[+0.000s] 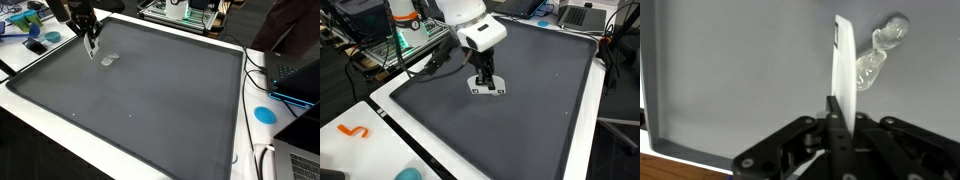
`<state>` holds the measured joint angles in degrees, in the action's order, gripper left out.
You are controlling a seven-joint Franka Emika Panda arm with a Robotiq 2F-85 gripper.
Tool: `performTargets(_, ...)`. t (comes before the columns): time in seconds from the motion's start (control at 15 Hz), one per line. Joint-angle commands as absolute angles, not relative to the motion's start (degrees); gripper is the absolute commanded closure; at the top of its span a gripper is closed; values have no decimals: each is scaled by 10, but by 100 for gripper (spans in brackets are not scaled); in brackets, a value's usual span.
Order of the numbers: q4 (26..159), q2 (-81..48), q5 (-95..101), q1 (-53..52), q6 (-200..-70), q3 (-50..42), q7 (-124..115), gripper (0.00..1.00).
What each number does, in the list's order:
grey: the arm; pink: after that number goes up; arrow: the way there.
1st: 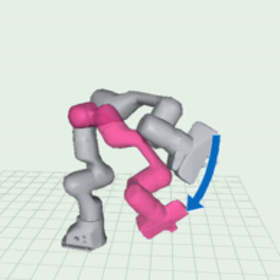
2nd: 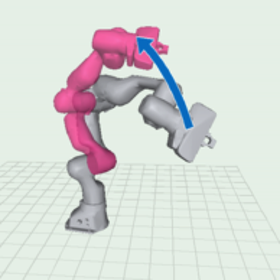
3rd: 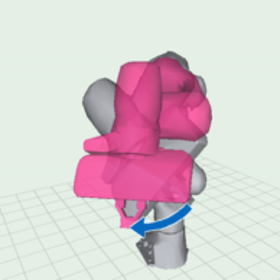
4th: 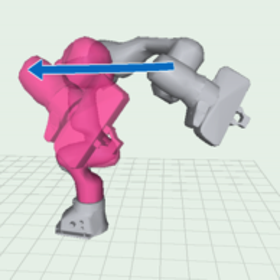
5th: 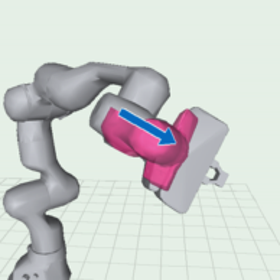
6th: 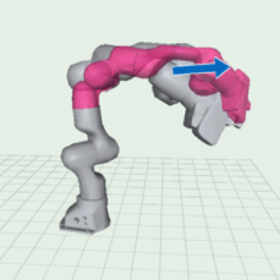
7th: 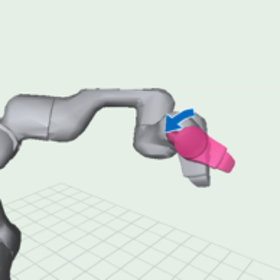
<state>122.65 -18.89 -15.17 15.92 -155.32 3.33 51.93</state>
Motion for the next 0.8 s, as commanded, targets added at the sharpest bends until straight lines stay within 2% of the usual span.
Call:
performTargets(0.0, 1263, -142, -148, 153, -1541, 29, 492, 99)
performTargets(0.53, 1277, -83, -161, 129, -1441, 25, 468, 99)
performTargets(0.73, 1261, -98, -157, 120, -1450, 18, 474, 96)
